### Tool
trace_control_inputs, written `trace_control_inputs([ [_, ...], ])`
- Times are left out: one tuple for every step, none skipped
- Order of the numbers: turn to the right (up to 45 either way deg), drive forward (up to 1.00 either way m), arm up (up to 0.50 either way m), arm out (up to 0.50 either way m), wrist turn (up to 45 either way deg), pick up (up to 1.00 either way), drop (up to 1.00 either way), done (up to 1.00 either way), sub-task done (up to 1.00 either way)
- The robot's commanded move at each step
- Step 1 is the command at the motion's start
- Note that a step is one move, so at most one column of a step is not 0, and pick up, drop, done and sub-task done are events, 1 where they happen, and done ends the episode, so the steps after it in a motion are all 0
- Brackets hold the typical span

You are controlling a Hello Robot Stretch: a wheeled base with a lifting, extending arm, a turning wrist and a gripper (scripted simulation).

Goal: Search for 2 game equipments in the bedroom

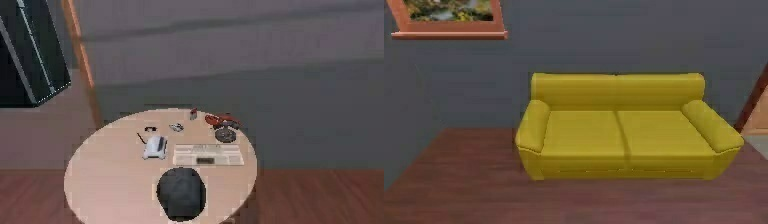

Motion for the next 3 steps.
trace_control_inputs([
  [-45.0,0.0,0.0,0.0,0.0,0.0,0.0,0.0,0.0],
  [-45.0,0.0,0.0,0.0,0.0,0.0,0.0,0.0,0.0],
  [-45.0,0.0,0.0,0.0,0.0,0.0,0.0,0.0,0.0],
])
